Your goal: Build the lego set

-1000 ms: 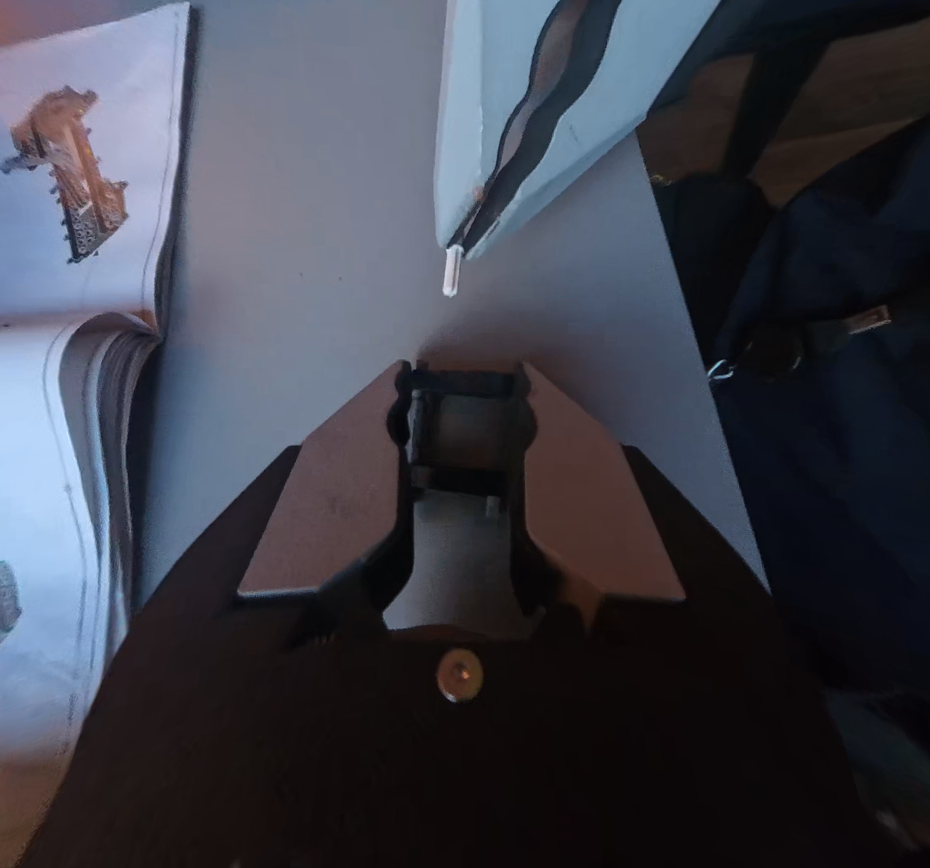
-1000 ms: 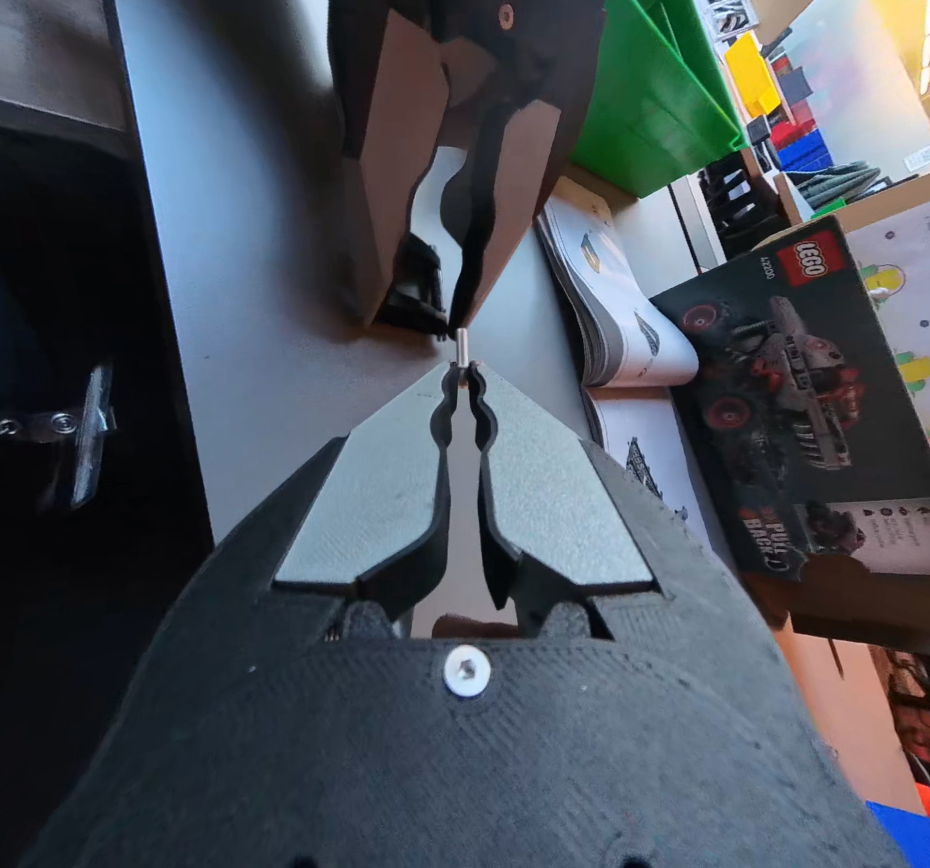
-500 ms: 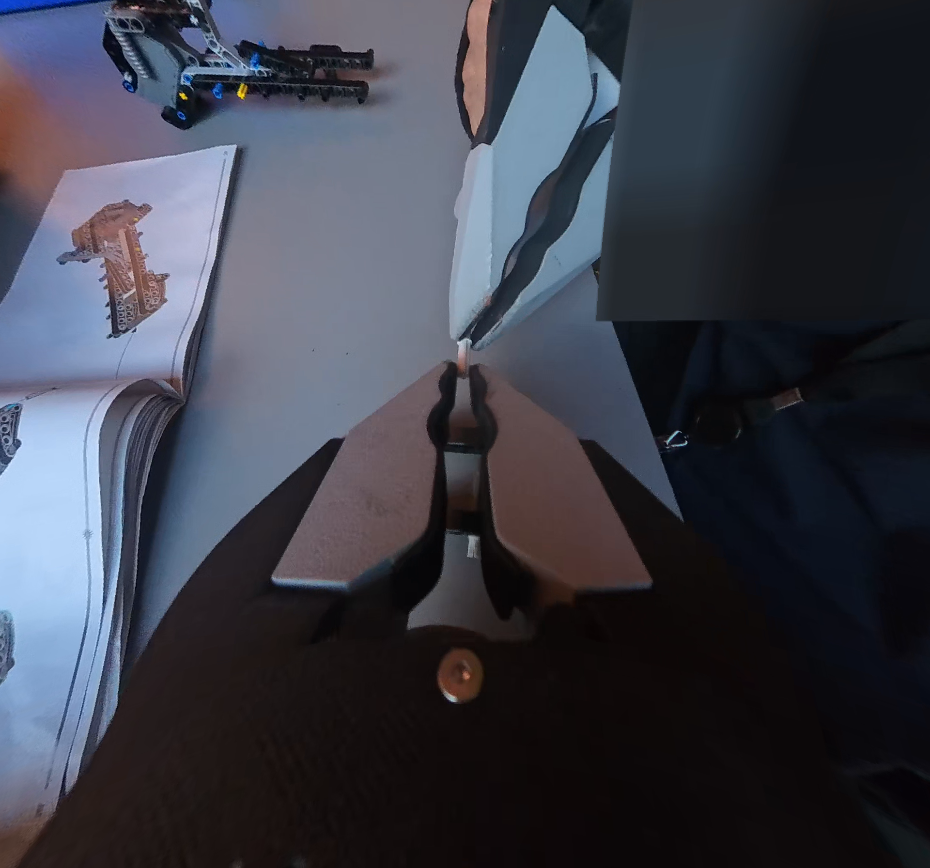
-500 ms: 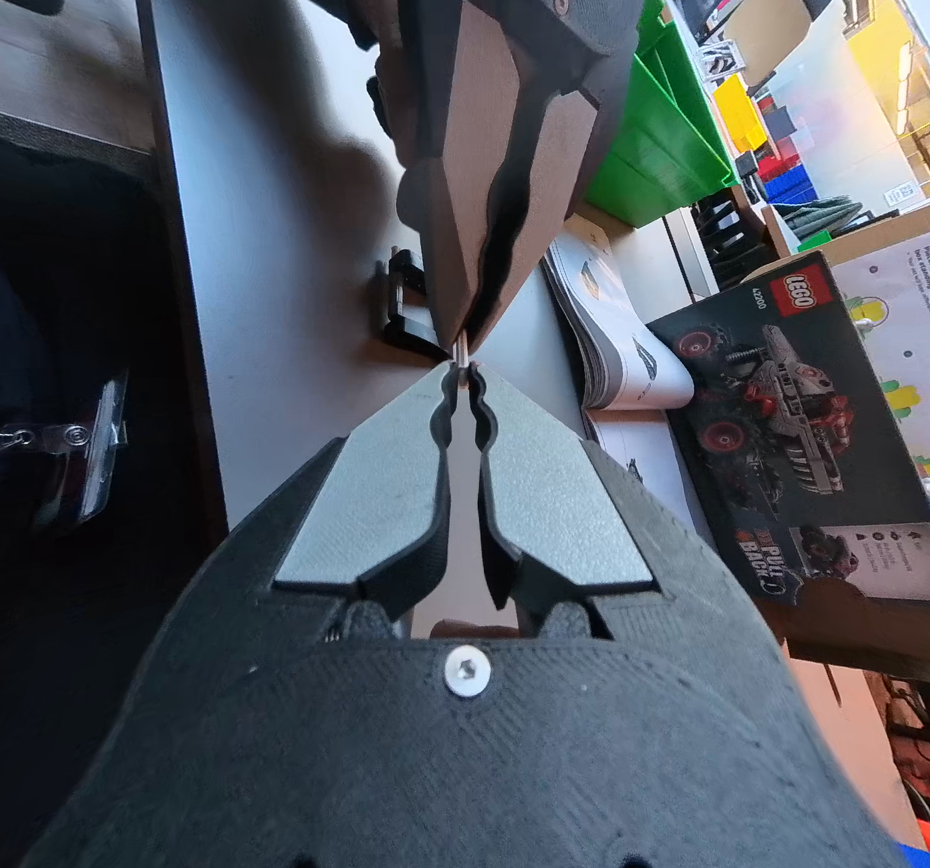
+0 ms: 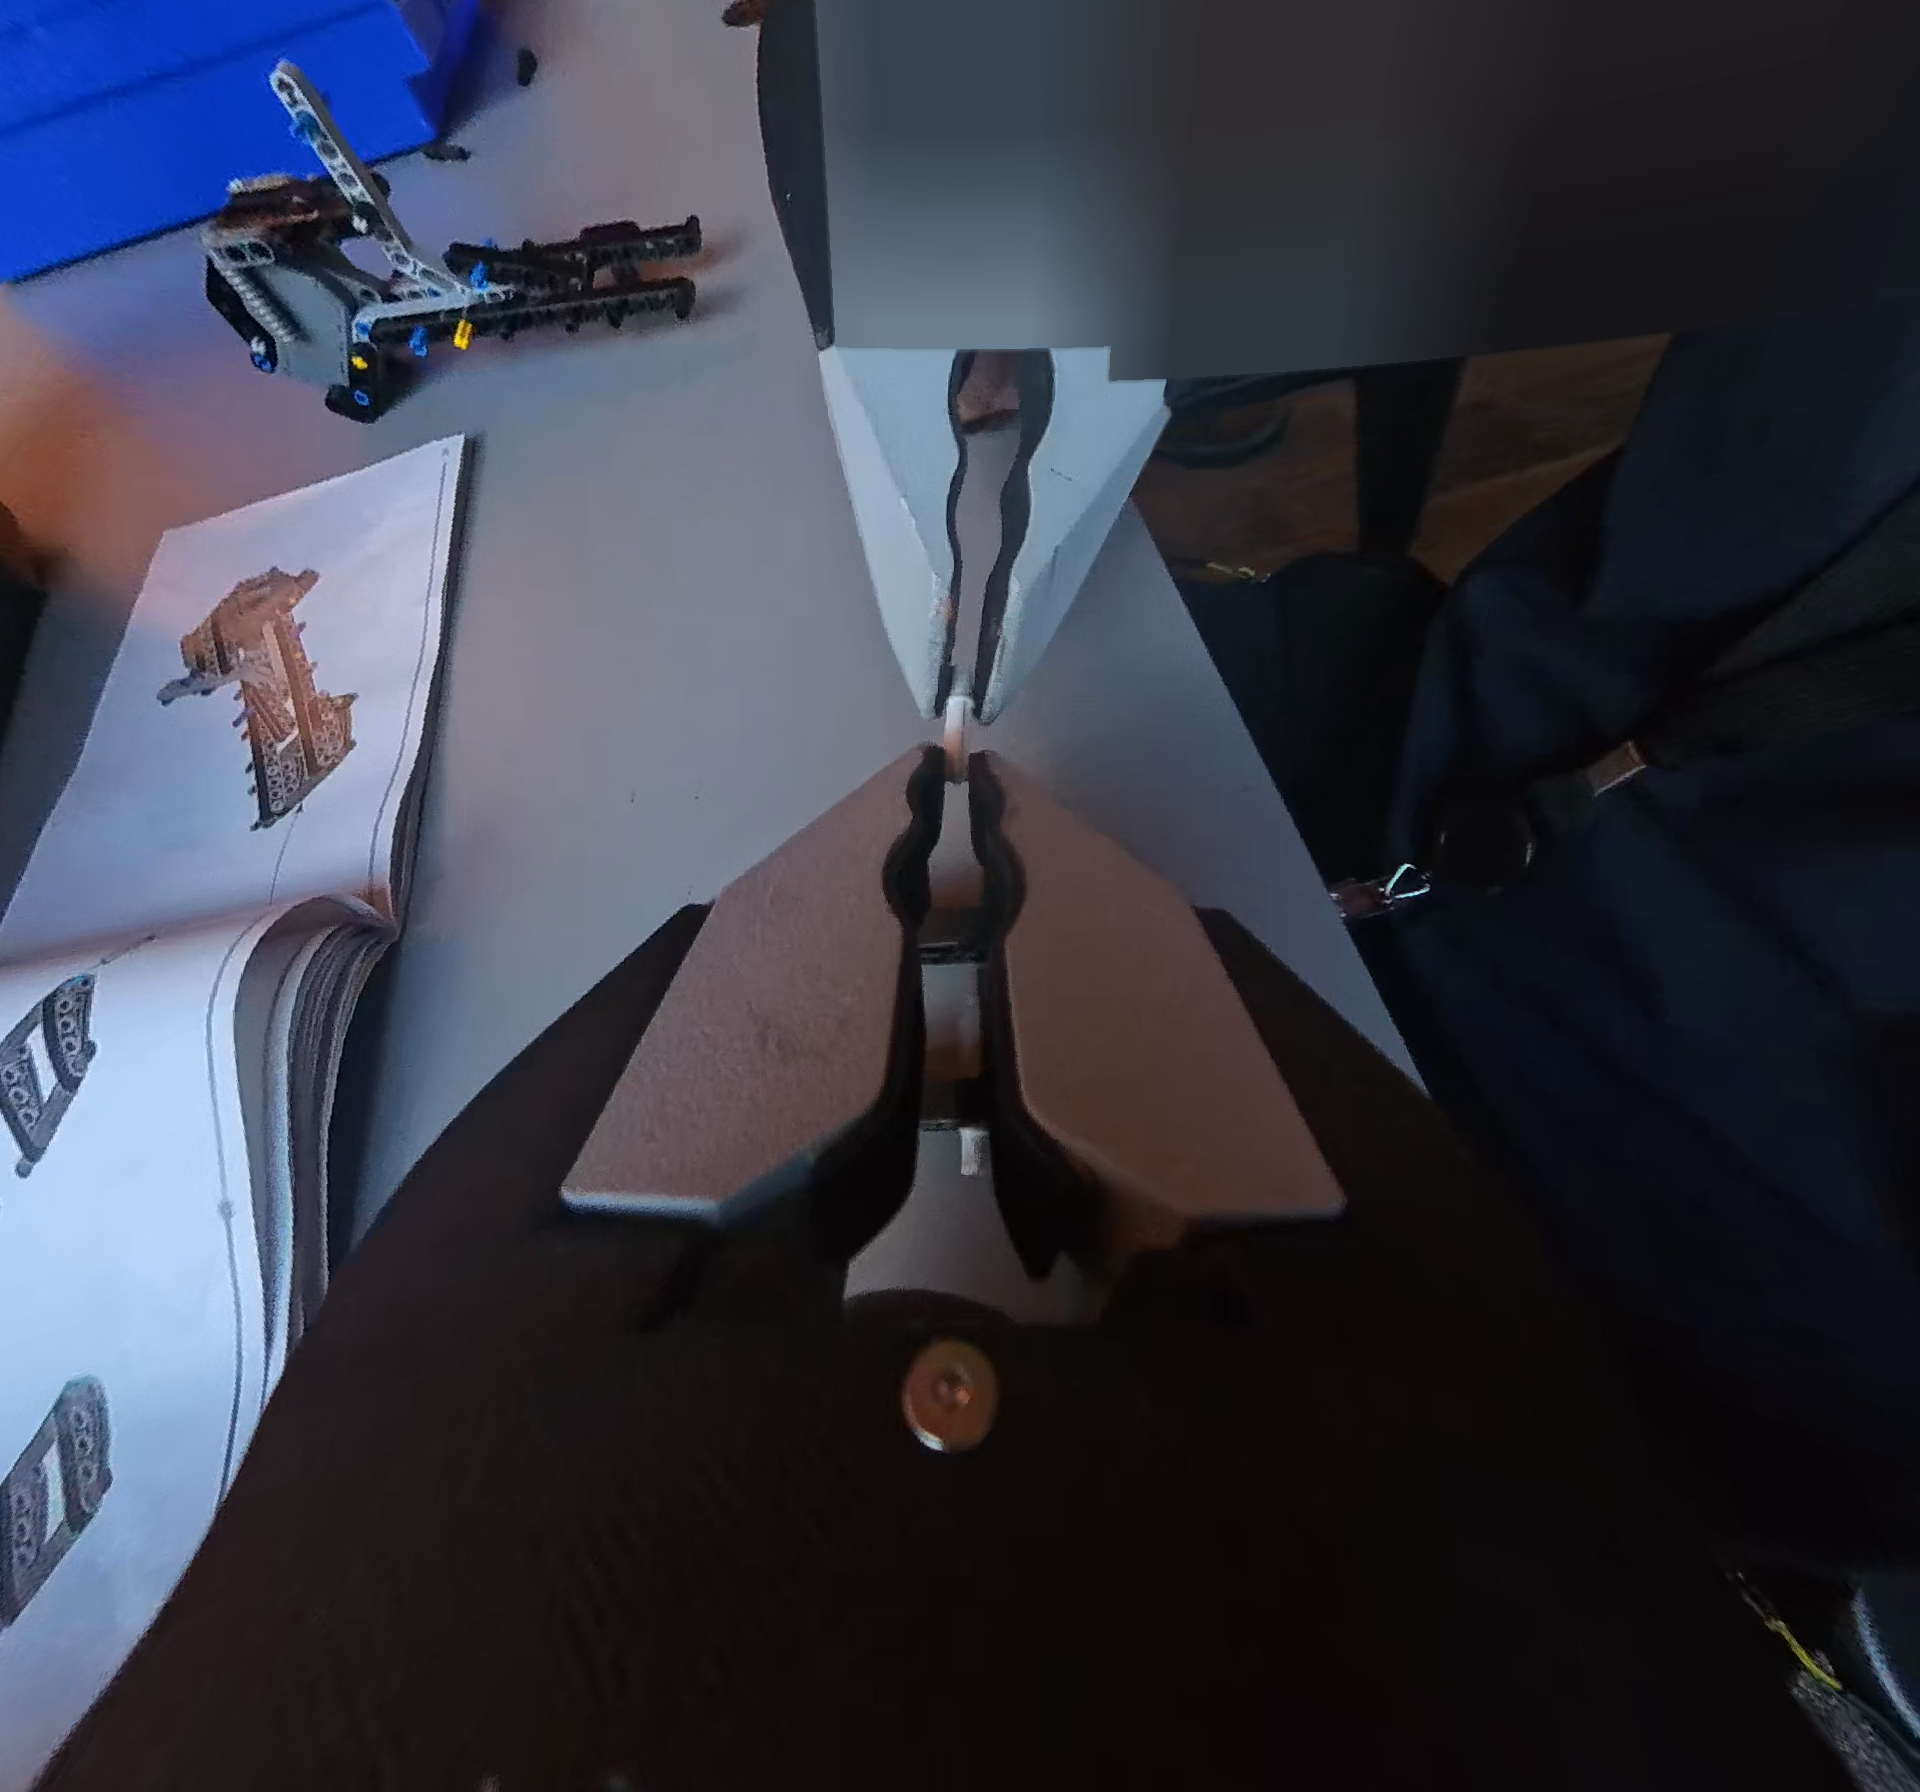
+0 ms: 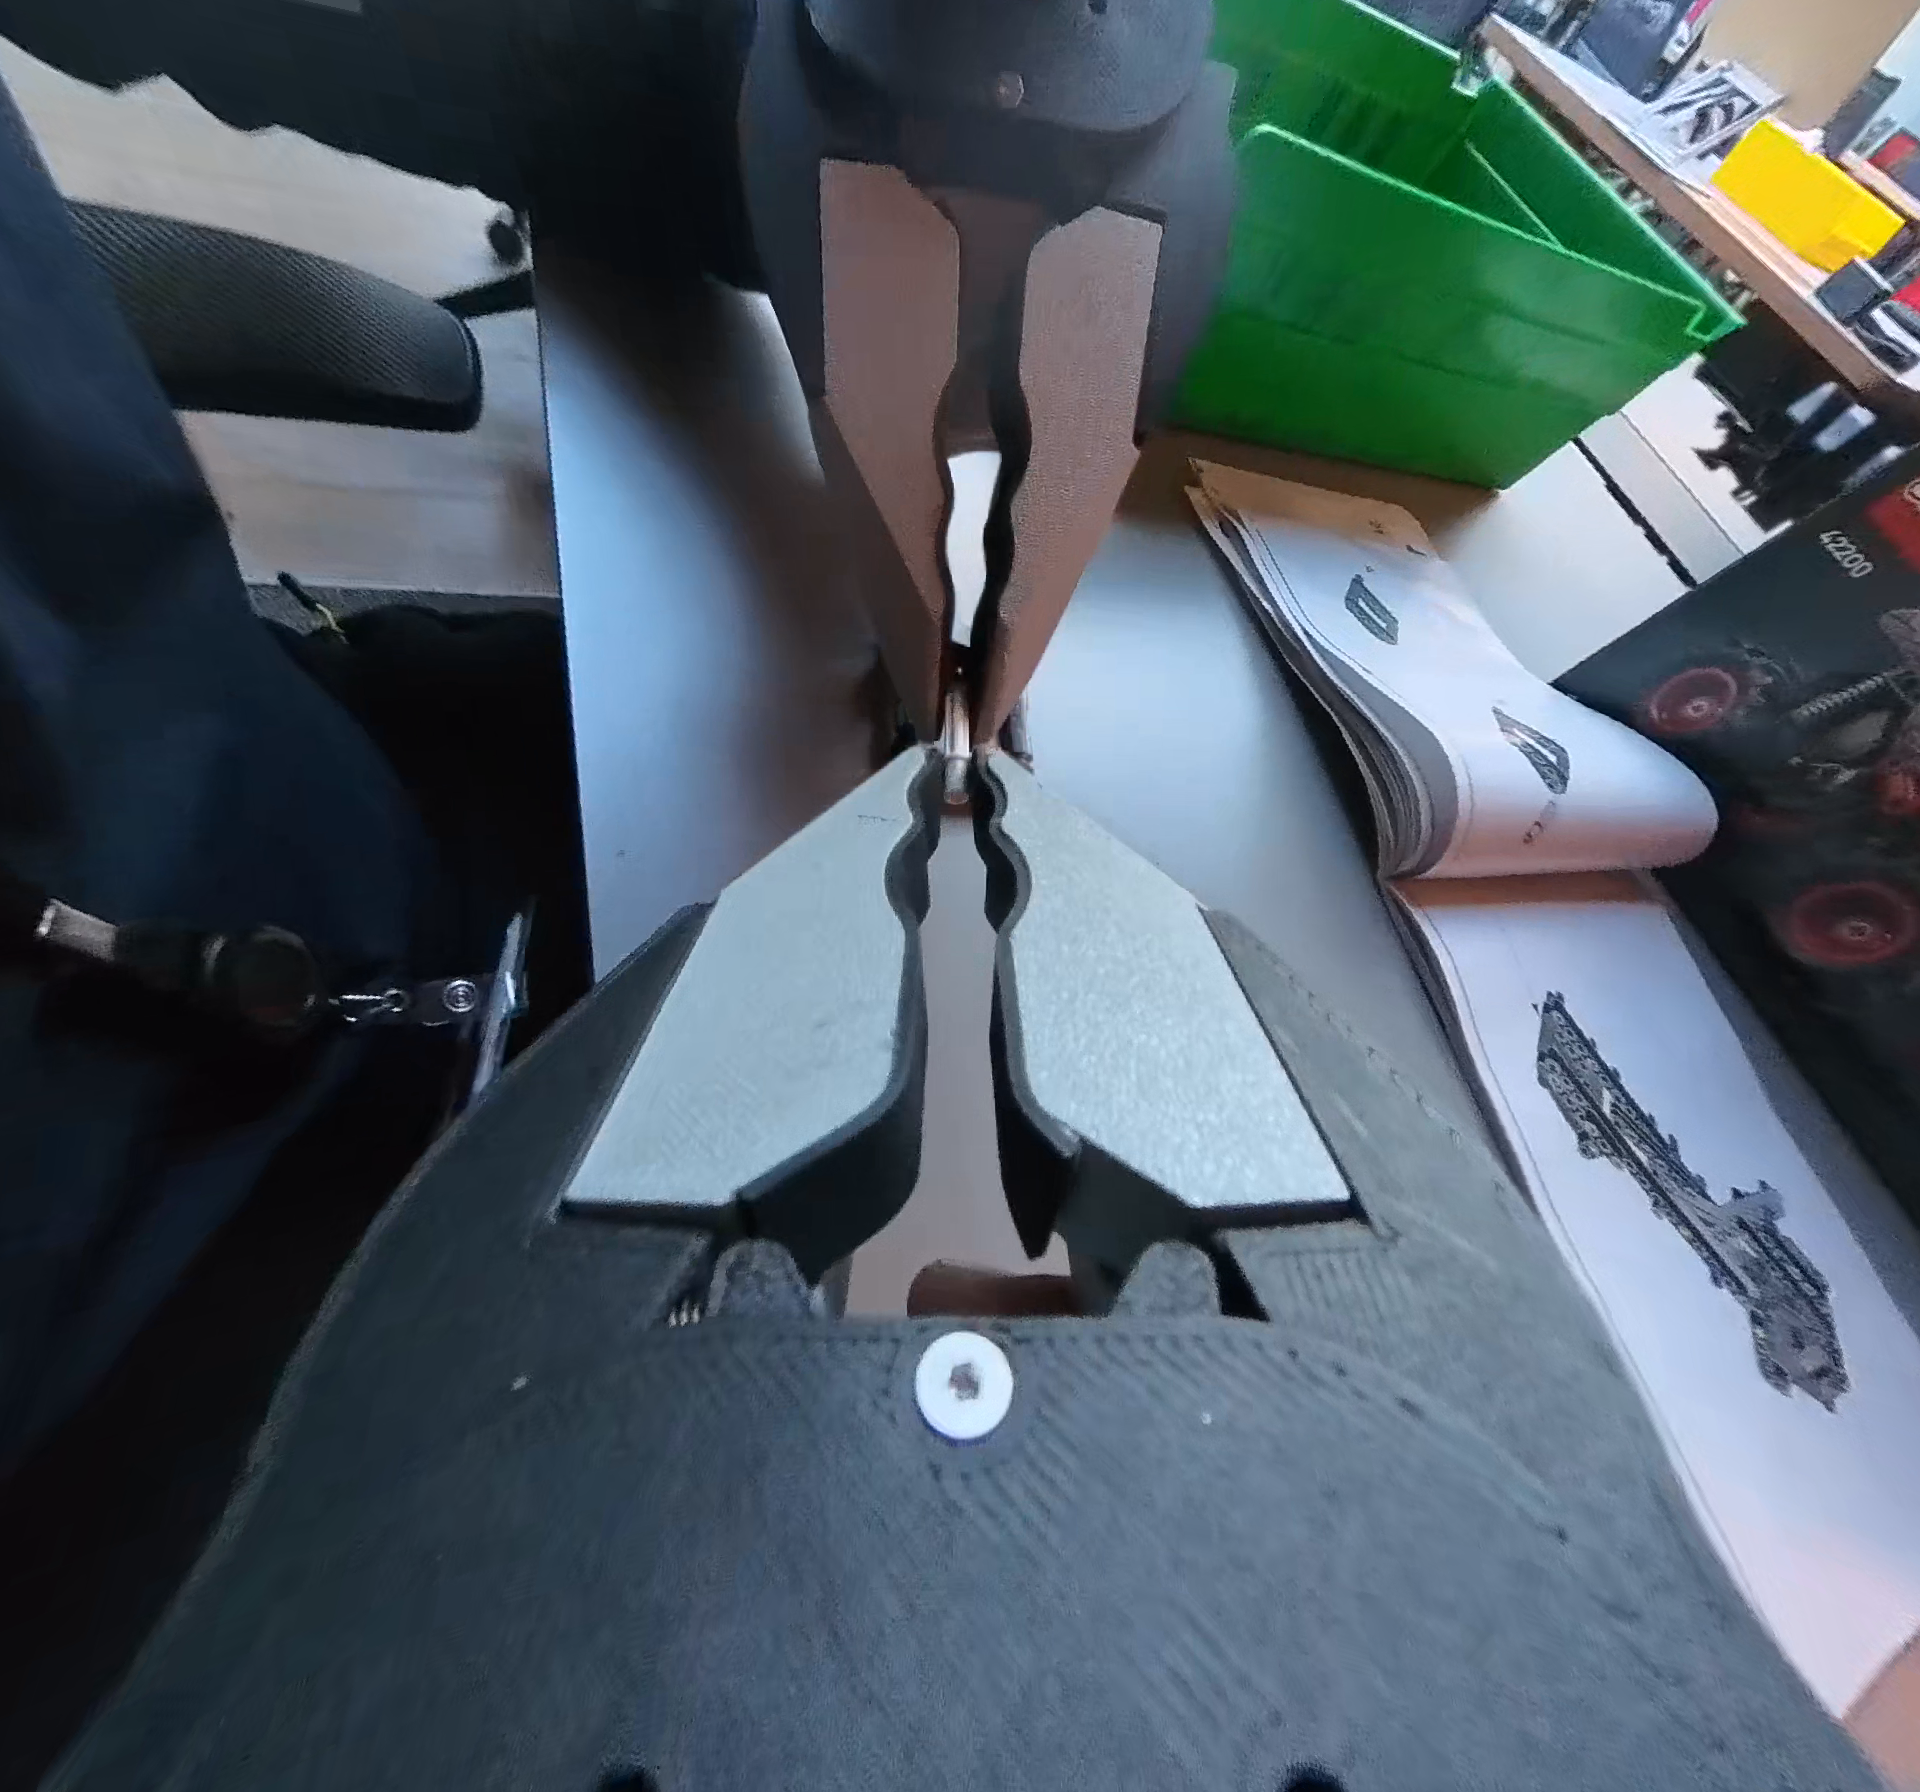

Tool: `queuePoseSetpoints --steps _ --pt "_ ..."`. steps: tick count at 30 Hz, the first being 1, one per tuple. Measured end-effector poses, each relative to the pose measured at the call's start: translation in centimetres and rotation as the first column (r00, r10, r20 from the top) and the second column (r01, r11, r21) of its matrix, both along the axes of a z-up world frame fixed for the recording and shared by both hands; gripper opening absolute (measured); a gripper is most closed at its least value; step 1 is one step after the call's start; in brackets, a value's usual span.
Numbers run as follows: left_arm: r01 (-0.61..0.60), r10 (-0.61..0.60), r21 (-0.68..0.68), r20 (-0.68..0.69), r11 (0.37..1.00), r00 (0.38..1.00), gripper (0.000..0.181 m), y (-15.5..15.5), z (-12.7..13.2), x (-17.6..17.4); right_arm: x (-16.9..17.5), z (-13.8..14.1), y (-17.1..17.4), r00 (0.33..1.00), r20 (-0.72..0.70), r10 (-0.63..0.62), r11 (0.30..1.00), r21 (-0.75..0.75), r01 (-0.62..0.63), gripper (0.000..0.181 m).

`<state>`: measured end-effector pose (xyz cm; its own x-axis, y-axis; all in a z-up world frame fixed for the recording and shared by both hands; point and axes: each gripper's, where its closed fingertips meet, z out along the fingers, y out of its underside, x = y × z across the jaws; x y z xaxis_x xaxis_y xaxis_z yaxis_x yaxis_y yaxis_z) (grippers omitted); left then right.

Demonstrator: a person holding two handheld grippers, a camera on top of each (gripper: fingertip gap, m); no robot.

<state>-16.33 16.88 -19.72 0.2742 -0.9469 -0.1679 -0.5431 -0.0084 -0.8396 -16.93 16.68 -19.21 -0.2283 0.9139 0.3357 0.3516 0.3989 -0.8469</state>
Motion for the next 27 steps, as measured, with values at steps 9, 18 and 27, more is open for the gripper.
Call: queuePoseSetpoints --steps 9,18,27 --pt "0.002 -0.002 0.009 0.010 1.000 1.000 0.002 0.0 0.1 0.0 0.3 1.0 -0.3 0.998 -0.054 0.031 0.995 -0.096 -0.036 0.000" --pt "-0.007 0.007 0.031 0.019 0.999 1.000 0.001 0.2 0.5 -0.1 0.5 1.4 0.1 0.998 -0.065 0.020 0.993 -0.118 -0.027 0.002" --pt "0.008 -0.009 0.050 0.028 0.999 1.000 0.001 -0.1 0.8 0.2 0.1 0.8 -0.1 0.999 -0.049 0.021 0.994 -0.106 -0.026 0.002"
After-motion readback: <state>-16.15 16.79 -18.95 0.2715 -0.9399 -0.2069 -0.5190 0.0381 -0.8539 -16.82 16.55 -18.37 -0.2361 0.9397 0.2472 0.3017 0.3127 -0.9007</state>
